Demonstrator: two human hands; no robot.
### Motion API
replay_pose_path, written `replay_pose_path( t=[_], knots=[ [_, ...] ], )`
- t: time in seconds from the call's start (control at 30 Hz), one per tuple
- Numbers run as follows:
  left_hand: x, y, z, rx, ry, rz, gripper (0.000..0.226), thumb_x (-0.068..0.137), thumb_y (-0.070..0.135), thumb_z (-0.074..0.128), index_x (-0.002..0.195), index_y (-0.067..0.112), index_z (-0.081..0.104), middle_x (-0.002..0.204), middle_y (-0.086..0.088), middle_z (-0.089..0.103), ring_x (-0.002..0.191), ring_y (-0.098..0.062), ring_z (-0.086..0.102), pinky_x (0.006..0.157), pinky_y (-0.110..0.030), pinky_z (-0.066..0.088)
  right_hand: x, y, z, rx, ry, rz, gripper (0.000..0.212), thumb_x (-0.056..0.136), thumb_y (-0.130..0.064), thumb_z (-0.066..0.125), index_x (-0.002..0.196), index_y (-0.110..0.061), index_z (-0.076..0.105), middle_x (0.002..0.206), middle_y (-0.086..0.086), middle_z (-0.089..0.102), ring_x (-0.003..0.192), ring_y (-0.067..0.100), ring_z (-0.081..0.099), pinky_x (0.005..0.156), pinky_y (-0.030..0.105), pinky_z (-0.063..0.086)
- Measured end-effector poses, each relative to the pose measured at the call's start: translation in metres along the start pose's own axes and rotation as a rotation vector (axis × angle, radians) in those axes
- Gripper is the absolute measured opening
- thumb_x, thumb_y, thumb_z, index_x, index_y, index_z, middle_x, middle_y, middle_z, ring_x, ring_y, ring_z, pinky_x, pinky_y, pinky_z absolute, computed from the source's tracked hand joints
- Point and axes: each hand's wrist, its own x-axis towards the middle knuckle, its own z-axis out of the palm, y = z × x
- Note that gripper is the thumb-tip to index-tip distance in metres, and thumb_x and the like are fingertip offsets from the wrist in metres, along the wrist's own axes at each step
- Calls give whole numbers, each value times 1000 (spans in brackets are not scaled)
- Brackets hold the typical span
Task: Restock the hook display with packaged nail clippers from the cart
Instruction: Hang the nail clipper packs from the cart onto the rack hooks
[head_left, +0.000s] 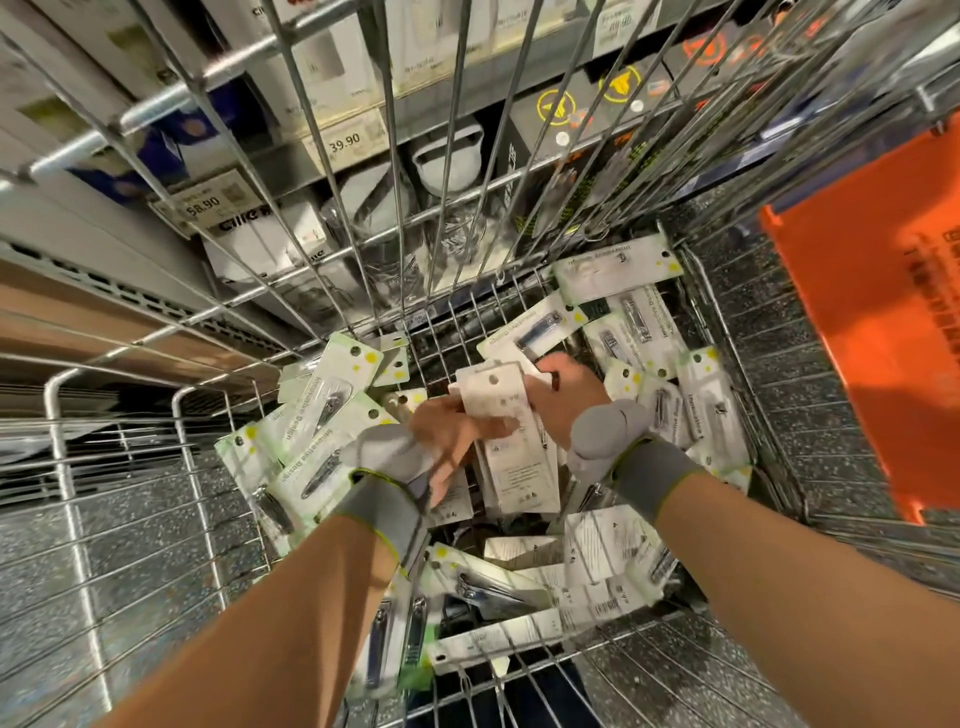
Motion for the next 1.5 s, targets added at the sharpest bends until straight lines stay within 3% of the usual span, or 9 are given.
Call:
replay_pose_path(
  t=[0.17,0.4,0.57,0.87,0.97,1.2,1.37,1.43,1.5],
  knots=[
    [1,14,-5,-160,-54,-1,8,88,5,60,92,7,67,80,-5,71,83,-24,63,78,-33,50,2,-1,-22,147,-22,-8,41,93,-42,53,68,-10,59,68,5,59,61,17,53,62,28,41],
    [-9,34,5,-183,-125,43,10,87,8,60,92,9,69,87,-9,74,79,-26,69,88,-48,50,-10,-16,-21,892,-420,213,64,95,-57,36,134,-9,50,129,17,58,122,39,51,104,52,40],
    [-17,45,11,-119,-79,105,27,84,4,64,111,3,63,115,-20,66,99,-31,64,95,-44,48,-18,-34,-26,1069,-647,194,55,101,-32,30,137,9,38,126,30,50,96,29,55,86,31,45],
    [-44,65,3,-154,-63,108,42,73,10,75,112,1,62,100,-16,70,84,-23,66,80,-31,54,-39,-26,-47,1177,-635,148,38,95,-27,43,98,-5,74,100,14,71,93,30,69,78,42,57],
    [-59,74,4,-82,-25,155,28,72,17,73,97,6,71,100,-15,70,83,-26,66,84,-39,53,-56,-34,-60,1195,-483,175,40,90,-28,54,120,-5,64,119,20,64,102,35,65,84,51,54],
    [-119,95,6,-51,-178,265,23,94,5,47,105,-11,59,80,-8,70,68,-10,67,52,-16,51,-107,-58,-95,1220,-328,55,18,94,-16,49,81,-10,59,56,6,65,45,18,63,41,23,50],
    [-172,106,13,-173,-250,146,23,99,25,38,94,10,54,62,-12,69,52,-20,56,50,-26,47,-152,-62,-116,1173,-402,-6,29,73,-30,71,86,-4,70,96,17,69,76,28,70,61,34,58],
    [-191,107,13,-206,-238,134,41,96,50,35,85,14,53,65,-14,69,56,-22,50,54,-28,40,-172,-64,-123,1168,-400,-3,72,48,-30,89,109,-5,61,121,23,60,100,34,65,74,41,56],
    [-217,106,15,-224,-235,149,49,95,54,32,82,13,55,67,-14,67,57,-23,46,55,-28,36,-198,-74,-129,1195,-400,-58,51,64,-28,82,106,-5,64,115,22,65,99,35,67,70,40,57]
  ],
)
